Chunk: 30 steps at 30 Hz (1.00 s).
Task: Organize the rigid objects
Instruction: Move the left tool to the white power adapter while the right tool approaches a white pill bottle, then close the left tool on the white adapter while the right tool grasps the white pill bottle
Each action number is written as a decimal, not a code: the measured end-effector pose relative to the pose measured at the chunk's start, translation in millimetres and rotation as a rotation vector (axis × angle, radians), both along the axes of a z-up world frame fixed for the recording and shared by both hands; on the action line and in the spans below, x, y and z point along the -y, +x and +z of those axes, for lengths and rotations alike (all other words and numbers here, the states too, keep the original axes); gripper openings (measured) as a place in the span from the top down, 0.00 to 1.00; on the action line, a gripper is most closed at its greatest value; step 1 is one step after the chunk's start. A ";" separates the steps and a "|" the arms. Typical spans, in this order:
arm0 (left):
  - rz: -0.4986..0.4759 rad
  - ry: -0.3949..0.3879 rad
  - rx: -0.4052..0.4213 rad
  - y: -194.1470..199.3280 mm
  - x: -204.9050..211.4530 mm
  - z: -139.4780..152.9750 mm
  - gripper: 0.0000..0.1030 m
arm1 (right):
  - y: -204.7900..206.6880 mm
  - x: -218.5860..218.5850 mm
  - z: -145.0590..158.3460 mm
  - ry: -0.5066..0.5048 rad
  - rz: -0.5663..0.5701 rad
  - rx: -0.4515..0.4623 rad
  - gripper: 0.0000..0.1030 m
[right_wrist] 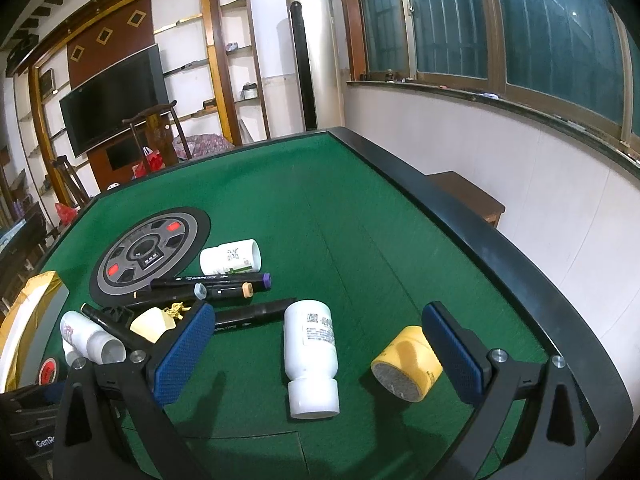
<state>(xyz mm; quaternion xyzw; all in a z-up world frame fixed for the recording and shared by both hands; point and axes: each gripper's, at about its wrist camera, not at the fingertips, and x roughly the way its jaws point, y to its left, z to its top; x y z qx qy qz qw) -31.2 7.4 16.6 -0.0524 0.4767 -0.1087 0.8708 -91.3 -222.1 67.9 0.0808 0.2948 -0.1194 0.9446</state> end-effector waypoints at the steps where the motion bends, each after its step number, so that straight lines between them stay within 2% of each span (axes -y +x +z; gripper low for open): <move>1: -0.001 0.008 0.004 -0.4 1.1 -0.2 0.38 | -0.1 0.0 0.2 0.001 0.000 -0.001 0.00; 6: -0.014 0.087 0.037 -3.7 11.6 -2.6 0.38 | 0.6 0.2 0.5 -0.001 -0.003 -0.008 0.00; 8: -0.014 0.106 0.043 -5.5 12.2 -2.7 0.42 | 1.1 0.8 0.4 -0.001 -0.006 -0.011 0.00; 18: -0.034 0.106 0.045 -11.3 11.3 -2.0 0.49 | 5.2 1.8 -0.9 0.001 -0.014 -0.032 0.00; 24: -0.067 0.029 0.052 -21.7 2.9 8.5 0.49 | 5.3 4.7 -1.7 0.022 -0.013 -0.030 0.00; 27: -0.070 -0.013 0.077 -31.0 -9.4 21.6 0.49 | -3.0 16.7 5.4 0.104 0.027 0.015 0.00; 30: -0.067 -0.031 0.106 -41.0 -23.3 33.6 0.49 | -11.0 41.9 12.3 0.186 0.024 0.016 0.00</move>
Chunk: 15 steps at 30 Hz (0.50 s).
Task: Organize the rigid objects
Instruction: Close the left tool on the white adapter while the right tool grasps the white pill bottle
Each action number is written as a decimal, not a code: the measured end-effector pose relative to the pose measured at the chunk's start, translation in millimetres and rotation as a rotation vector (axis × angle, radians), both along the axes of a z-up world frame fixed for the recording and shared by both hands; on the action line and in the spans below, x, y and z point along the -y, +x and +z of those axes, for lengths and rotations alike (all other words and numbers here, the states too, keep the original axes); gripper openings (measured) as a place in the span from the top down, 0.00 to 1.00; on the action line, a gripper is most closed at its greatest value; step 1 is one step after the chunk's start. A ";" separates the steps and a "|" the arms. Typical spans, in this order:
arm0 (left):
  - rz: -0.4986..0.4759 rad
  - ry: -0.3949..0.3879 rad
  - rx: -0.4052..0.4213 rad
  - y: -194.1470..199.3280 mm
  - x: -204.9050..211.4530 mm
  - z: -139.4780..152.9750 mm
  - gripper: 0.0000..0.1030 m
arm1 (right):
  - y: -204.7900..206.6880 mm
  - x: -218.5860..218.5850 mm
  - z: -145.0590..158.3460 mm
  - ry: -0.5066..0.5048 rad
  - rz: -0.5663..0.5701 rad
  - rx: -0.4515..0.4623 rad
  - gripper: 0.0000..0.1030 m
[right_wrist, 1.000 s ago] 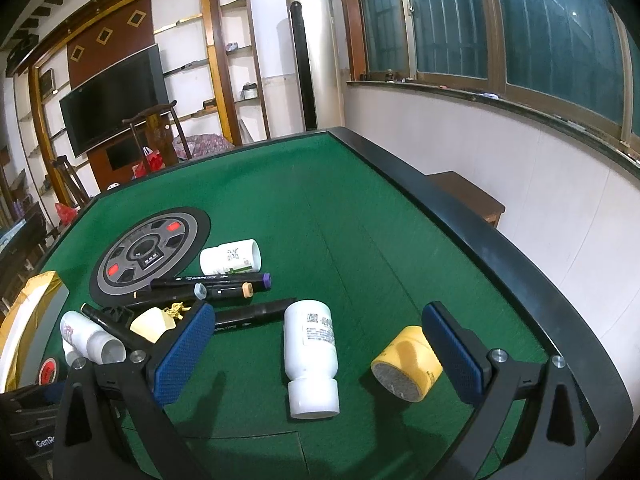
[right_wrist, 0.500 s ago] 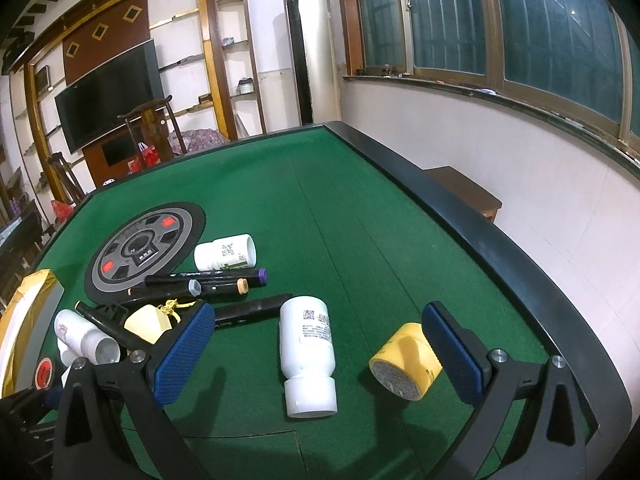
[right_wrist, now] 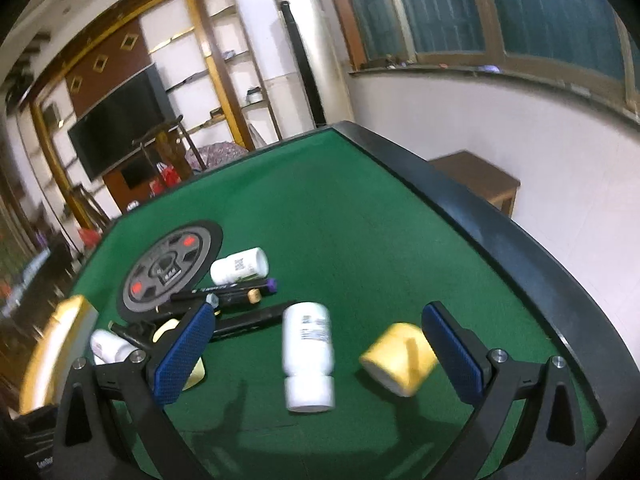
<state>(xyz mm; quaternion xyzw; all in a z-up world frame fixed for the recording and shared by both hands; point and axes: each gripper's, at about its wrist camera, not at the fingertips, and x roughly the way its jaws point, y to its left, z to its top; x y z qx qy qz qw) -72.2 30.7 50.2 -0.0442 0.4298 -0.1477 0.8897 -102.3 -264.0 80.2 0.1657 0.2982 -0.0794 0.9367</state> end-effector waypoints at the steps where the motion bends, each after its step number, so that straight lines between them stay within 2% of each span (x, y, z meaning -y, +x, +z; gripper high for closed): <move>1: 0.000 -0.009 0.006 -2.4 -3.6 2.5 0.49 | -0.5 9.9 1.0 0.027 0.001 -0.008 0.00; 4: -0.006 -0.028 0.015 -7.1 -9.5 5.7 0.49 | 4.3 31.0 -1.8 0.086 -0.006 -0.068 0.00; 7: -0.013 -0.043 0.007 -8.7 -12.7 4.4 0.49 | 14.8 18.9 -10.3 0.088 0.059 -0.134 0.00; 12: 0.000 -0.048 0.003 -11.7 -25.7 4.6 0.49 | 22.4 -21.5 -11.4 -0.025 0.146 -0.145 0.04; 13: 0.009 -0.050 0.006 -12.4 -30.0 5.9 0.49 | 26.7 -30.0 -12.2 -0.057 0.164 -0.161 0.04; 15: 0.021 -0.058 0.010 -14.1 -38.0 8.0 0.49 | 38.7 -41.0 -19.0 -0.117 0.180 -0.210 0.11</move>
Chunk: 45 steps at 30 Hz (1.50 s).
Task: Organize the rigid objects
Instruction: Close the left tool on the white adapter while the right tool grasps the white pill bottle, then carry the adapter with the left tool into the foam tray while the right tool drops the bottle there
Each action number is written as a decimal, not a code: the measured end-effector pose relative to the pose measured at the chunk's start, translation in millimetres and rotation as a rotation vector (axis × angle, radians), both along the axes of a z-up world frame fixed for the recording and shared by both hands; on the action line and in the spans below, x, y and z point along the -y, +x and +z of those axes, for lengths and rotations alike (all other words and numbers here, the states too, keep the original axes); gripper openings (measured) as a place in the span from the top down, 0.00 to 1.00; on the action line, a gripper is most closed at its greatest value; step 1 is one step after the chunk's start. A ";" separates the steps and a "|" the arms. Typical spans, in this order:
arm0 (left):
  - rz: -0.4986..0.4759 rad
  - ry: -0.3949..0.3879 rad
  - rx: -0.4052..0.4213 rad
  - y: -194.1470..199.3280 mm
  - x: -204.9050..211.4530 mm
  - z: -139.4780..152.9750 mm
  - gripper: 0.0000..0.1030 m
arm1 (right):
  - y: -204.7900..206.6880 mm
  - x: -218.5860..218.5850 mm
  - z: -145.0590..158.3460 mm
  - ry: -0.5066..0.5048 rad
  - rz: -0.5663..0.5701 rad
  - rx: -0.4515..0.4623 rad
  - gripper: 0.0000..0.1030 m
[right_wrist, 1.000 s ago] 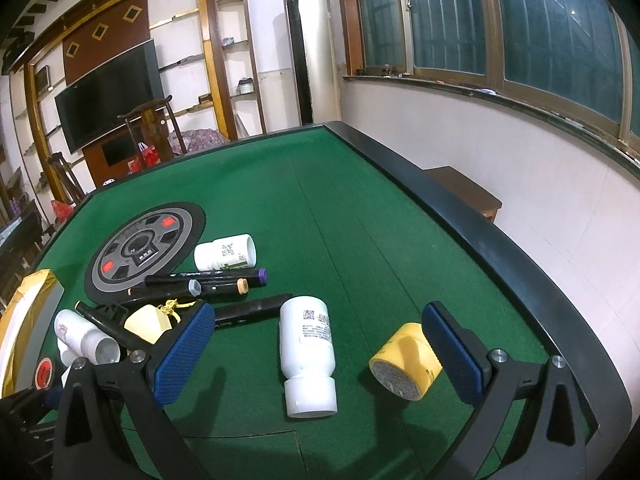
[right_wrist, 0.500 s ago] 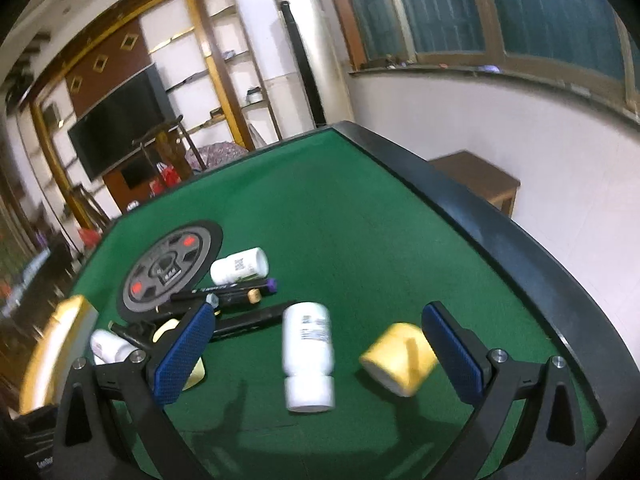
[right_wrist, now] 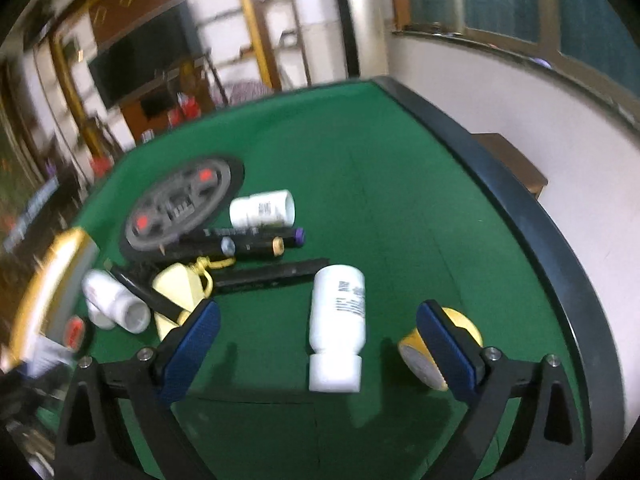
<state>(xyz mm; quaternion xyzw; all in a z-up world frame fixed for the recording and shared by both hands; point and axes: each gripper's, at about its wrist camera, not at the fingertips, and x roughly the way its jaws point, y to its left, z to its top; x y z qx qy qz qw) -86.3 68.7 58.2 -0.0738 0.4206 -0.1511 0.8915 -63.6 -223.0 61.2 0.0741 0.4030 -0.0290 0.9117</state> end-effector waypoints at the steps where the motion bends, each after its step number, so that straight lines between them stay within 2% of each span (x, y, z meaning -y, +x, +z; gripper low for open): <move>1: 0.006 -0.005 0.003 -1.0 -3.6 1.3 0.49 | 5.6 -2.8 -4.7 -0.012 0.008 -0.021 0.21; 2: 0.012 -0.007 0.009 -2.7 -7.4 3.3 0.49 | 11.9 -3.5 -11.7 -0.012 0.018 -0.054 0.35; 4: 0.021 -0.013 0.017 -5.2 -14.0 6.5 0.49 | 20.1 -3.5 -23.2 -0.015 0.020 -0.105 0.45; 6: 0.025 -0.014 0.023 -7.2 -19.3 8.2 0.49 | 21.3 -5.3 -25.4 -0.059 0.013 -0.107 0.53; 7: 0.027 -0.013 0.026 -8.6 -23.0 9.5 0.49 | 19.7 -3.8 -24.1 -0.048 0.012 -0.107 0.64; 8: 0.028 -0.016 0.027 -9.4 -26.3 10.4 0.49 | 17.7 -1.8 -22.8 -0.027 0.012 -0.110 0.67; 15: 0.058 -0.037 0.036 -15.4 -64.7 21.0 0.49 | -4.0 1.2 -6.2 0.106 0.036 -0.095 0.67; 19: 0.101 -0.026 0.051 -5.7 -95.7 30.6 0.49 | -8.9 -21.8 22.1 0.227 0.123 -0.051 0.67; 23: 0.155 0.028 0.062 19.3 -119.9 31.9 0.49 | 8.9 -75.3 48.7 0.356 0.281 -0.041 0.67; 25: 0.182 0.053 0.046 40.9 -133.4 27.2 0.49 | 23.3 -108.7 52.7 0.413 0.349 -0.064 0.67; 27: 0.203 0.047 0.016 60.0 -145.3 20.0 0.49 | 42.3 -147.0 50.7 0.461 0.406 -0.102 0.67; 31: 0.228 0.050 -0.031 101.5 -162.3 4.1 0.49 | 77.0 -226.3 37.9 0.475 0.466 -0.174 0.67; 35: 0.227 -0.024 -0.077 132.7 -176.0 -12.5 0.49 | 116.1 -285.4 21.0 0.461 0.472 -0.227 0.67; 39: 0.252 -0.070 -0.111 147.8 -185.7 -27.5 0.49 | 142.5 -315.1 9.5 0.421 0.452 -0.256 0.67; 43: 0.281 -0.139 -0.152 156.2 -197.4 -42.6 0.49 | 157.8 -324.8 0.4 0.398 0.427 -0.277 0.67; 45: 0.290 -0.149 -0.165 158.8 -200.3 -44.7 0.49 | 161.4 -324.0 -5.2 0.392 0.417 -0.289 0.67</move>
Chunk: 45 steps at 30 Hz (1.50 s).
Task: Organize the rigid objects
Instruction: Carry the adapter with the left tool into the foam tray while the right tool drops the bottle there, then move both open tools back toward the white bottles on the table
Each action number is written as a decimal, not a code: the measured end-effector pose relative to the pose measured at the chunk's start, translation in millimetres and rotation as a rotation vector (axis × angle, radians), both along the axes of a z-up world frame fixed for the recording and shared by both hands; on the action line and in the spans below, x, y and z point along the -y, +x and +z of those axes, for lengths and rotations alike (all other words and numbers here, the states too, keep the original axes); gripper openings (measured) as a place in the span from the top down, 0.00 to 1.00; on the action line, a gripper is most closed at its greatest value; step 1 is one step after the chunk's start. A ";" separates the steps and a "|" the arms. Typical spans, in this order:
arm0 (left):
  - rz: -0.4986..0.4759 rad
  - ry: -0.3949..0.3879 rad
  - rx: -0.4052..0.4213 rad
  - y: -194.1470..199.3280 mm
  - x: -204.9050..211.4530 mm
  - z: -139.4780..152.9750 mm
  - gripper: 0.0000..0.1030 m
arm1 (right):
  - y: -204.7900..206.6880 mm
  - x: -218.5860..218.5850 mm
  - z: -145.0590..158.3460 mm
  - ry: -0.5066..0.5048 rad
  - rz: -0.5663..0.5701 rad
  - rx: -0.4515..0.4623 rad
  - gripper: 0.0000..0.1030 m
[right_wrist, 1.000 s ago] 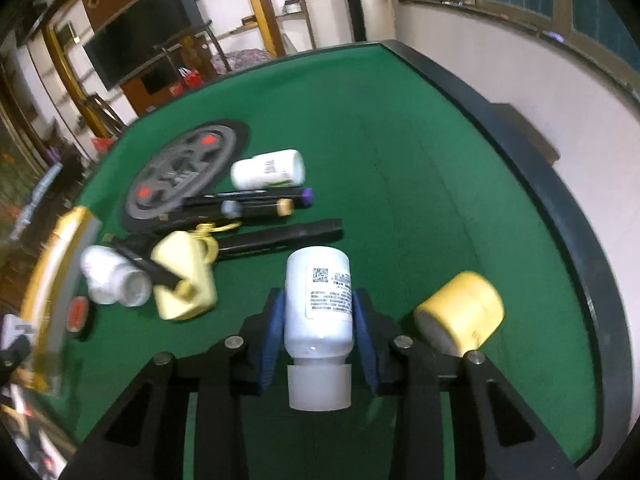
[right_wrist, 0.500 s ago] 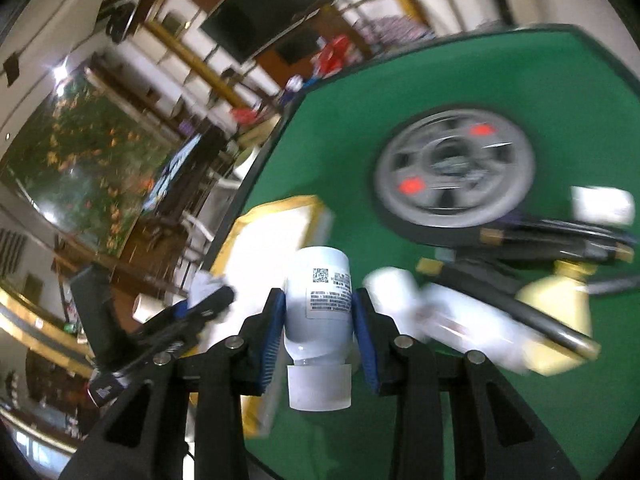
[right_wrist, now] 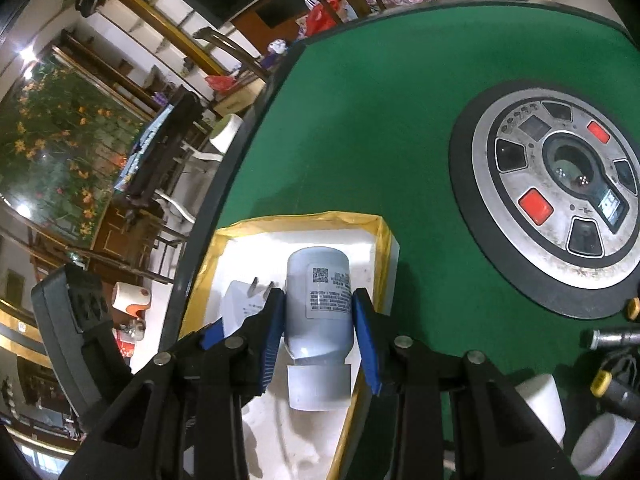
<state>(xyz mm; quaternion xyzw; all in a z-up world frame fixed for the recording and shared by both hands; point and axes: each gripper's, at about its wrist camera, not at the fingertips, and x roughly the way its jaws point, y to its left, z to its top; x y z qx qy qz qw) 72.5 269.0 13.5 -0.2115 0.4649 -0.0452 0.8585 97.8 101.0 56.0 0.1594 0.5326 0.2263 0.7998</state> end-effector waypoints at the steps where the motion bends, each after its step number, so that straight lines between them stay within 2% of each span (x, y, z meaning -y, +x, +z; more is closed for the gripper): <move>1: 0.005 -0.006 -0.006 0.3 -1.2 -1.7 0.48 | 1.5 -1.0 -2.8 0.001 0.001 -0.006 0.67; 4: 0.013 -0.028 -0.001 -1.4 -5.7 -0.8 0.40 | 5.6 -2.2 -7.8 -0.002 -0.004 -0.006 0.66; 6: 0.016 -0.054 0.002 -3.3 -8.5 1.2 0.39 | 8.1 -6.3 -8.0 -0.010 -0.003 0.011 0.61; 9: 0.015 -0.104 0.000 -2.5 -14.3 4.8 0.33 | 4.3 -7.8 4.7 -0.053 0.006 0.067 0.54; 10: 0.022 -0.110 0.006 -4.4 -16.2 7.9 0.33 | 1.5 -6.6 10.3 -0.068 0.001 0.086 0.47; 11: 0.024 -0.111 0.013 -7.3 -19.7 11.8 0.33 | -3.2 -2.4 17.5 -0.079 -0.009 0.111 0.41; 15: 0.033 -0.125 0.066 -24.4 -21.3 36.3 0.33 | -20.2 24.9 39.2 -0.071 -0.030 0.187 0.40; 18: 0.024 -0.127 0.108 -42.3 -12.4 58.4 0.33 | -36.9 56.7 50.9 -0.076 -0.065 0.237 0.33; 19: 0.016 -0.121 0.119 -48.0 -7.0 64.6 0.30 | -44.3 73.1 52.7 -0.075 -0.086 0.251 0.32; 21: -0.003 -0.114 0.137 -61.6 7.9 75.1 0.25 | -55.3 92.1 51.7 -0.070 -0.115 0.261 0.32; 23: -0.035 -0.119 0.144 -74.7 25.1 79.8 0.24 | -70.8 122.7 48.4 -0.066 -0.158 0.264 0.31; 28: -0.140 -0.123 0.114 -96.1 70.1 74.8 0.24 | -95.3 186.8 27.7 -0.075 -0.245 0.235 0.31; 31: -0.203 -0.095 0.090 -103.6 101.6 68.1 0.24 | -105.2 211.3 17.2 -0.105 -0.265 0.226 0.31; 35: -0.228 -0.094 0.052 -113.0 121.4 58.7 0.24 | -114.9 203.4 17.5 -0.141 -0.175 0.267 0.31; 37: -0.215 -0.091 0.042 -115.9 121.9 57.1 0.24 | -114.2 184.7 16.5 -0.189 -0.091 0.289 0.31; 42: -0.164 -0.067 0.052 -121.2 116.5 63.2 0.24 | -114.6 155.9 2.4 -0.231 0.025 0.307 0.32; 43: -0.158 -0.058 0.055 -121.6 115.7 63.6 0.24 | -116.6 152.8 1.1 -0.216 0.048 0.289 0.38; 44: -0.153 -0.045 0.054 -120.0 115.3 62.9 0.24 | -118.7 150.4 -1.9 -0.183 0.081 0.253 0.50; 45: -0.152 -0.040 0.050 -119.2 115.3 62.2 0.24 | -121.5 148.5 -5.4 -0.167 0.107 0.223 0.55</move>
